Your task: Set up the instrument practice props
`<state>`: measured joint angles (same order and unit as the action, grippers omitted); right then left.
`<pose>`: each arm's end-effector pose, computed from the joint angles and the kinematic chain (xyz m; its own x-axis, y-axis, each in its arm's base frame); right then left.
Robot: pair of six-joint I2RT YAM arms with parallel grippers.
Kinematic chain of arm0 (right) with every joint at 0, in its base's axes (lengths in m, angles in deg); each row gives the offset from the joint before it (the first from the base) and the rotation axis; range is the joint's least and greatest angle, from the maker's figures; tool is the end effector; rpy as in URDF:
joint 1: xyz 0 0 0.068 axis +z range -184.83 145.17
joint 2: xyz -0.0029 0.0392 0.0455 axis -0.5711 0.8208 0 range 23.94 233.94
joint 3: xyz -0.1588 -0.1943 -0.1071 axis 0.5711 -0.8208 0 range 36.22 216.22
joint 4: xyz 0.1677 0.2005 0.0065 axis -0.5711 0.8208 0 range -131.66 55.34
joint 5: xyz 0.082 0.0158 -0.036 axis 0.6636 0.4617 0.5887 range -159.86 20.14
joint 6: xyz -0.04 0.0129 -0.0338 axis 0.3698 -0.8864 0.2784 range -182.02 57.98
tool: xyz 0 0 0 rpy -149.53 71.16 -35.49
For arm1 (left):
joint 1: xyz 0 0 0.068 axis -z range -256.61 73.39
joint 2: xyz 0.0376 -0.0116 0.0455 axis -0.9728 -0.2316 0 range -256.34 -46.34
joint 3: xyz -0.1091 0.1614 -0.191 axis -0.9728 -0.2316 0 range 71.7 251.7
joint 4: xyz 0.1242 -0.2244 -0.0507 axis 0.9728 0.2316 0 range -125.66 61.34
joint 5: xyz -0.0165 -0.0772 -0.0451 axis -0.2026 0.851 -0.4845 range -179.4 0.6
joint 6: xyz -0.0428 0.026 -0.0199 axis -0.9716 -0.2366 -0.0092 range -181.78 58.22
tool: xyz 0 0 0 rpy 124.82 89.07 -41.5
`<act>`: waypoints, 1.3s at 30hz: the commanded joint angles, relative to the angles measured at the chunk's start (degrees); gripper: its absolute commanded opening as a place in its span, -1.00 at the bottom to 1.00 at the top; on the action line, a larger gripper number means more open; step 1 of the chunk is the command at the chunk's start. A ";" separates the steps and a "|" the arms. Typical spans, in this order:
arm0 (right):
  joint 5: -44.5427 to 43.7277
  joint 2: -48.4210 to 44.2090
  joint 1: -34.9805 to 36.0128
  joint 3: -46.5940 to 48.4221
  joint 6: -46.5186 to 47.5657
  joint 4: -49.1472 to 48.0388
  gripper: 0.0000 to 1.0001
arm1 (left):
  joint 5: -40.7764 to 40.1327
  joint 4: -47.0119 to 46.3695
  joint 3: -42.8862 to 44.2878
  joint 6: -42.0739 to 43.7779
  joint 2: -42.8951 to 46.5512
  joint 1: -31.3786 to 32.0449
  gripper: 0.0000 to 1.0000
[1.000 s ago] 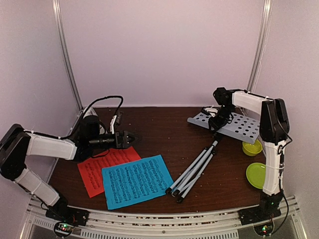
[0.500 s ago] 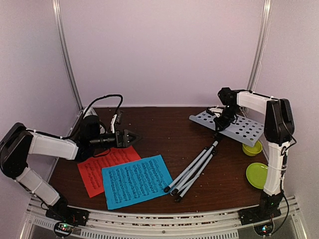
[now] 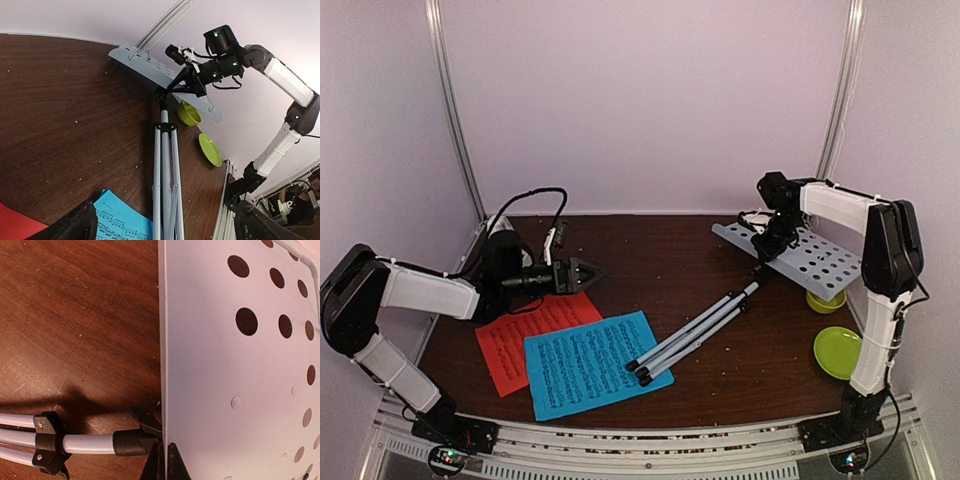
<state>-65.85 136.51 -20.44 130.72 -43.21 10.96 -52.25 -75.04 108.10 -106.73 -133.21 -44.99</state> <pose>0.3958 0.1040 0.2349 -0.7782 -0.5316 -0.3344 -0.5505 0.8336 -0.0442 0.2512 -0.1799 0.2067 -0.7677 -0.1886 -0.6125 0.5372 0.3317 -0.7755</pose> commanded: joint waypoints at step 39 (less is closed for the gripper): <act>-31.42 -41.88 27.17 2.11 13.66 -16.51 -1.00 | -6.37 14.19 4.08 7.82 14.45 0.46 0.96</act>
<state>-88.08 100.54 4.39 129.93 -34.62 9.39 -57.21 -61.64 110.07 -100.85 -120.47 -44.88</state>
